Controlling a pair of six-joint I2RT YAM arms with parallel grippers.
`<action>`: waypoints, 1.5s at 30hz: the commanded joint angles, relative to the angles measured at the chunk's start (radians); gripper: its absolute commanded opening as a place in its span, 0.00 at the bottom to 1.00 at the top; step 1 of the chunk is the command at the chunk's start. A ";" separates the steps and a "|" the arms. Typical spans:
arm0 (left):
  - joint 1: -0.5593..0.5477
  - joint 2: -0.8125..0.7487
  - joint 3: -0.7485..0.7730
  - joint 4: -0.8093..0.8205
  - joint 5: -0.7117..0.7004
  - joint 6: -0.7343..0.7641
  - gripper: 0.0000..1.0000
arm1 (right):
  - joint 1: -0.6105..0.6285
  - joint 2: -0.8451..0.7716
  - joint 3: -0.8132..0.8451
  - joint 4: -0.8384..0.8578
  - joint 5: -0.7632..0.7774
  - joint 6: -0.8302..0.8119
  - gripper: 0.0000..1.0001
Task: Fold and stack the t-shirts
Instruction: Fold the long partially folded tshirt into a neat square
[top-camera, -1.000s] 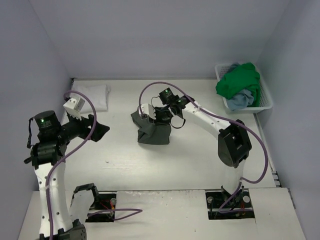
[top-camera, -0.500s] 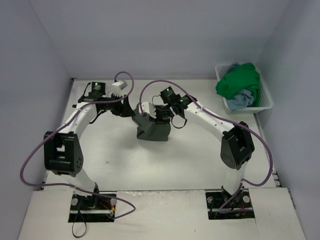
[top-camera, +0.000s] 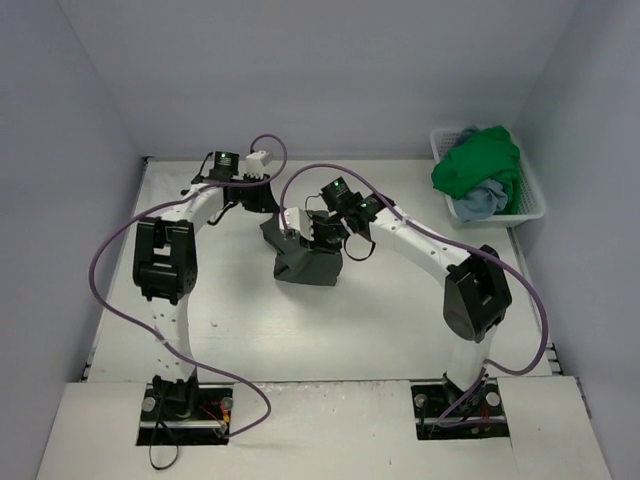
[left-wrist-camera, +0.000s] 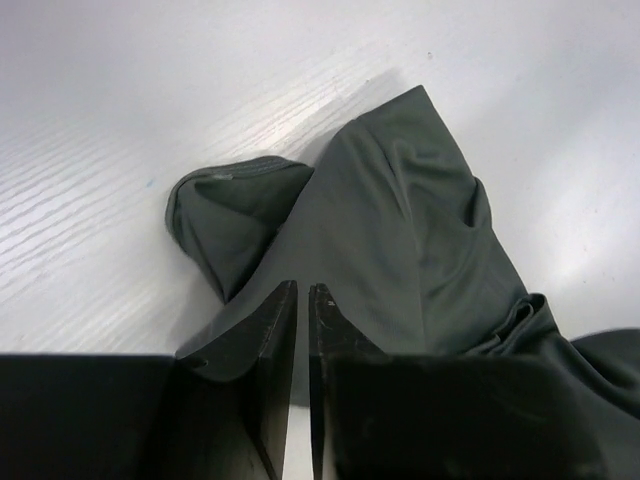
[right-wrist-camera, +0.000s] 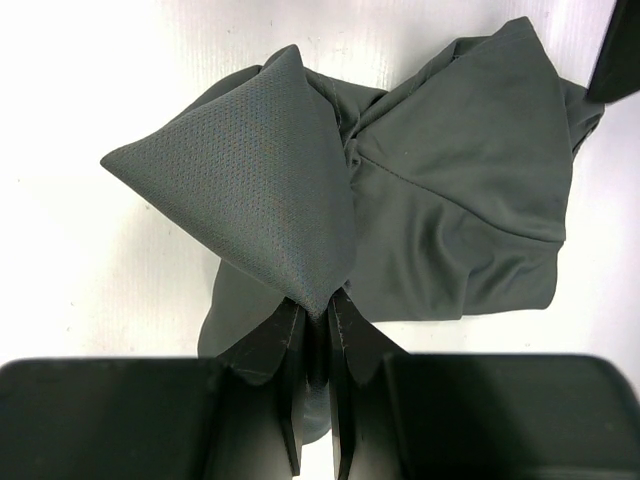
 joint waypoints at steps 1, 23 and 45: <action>-0.046 0.022 0.084 0.029 -0.009 -0.014 0.06 | 0.006 -0.079 0.004 0.012 -0.019 0.013 0.04; -0.185 0.058 0.000 -0.002 0.006 0.033 0.05 | -0.002 -0.032 0.045 0.013 0.017 0.003 0.04; -0.224 -0.053 -0.169 -0.016 0.042 0.111 0.05 | -0.112 0.198 0.162 0.016 0.036 -0.036 0.04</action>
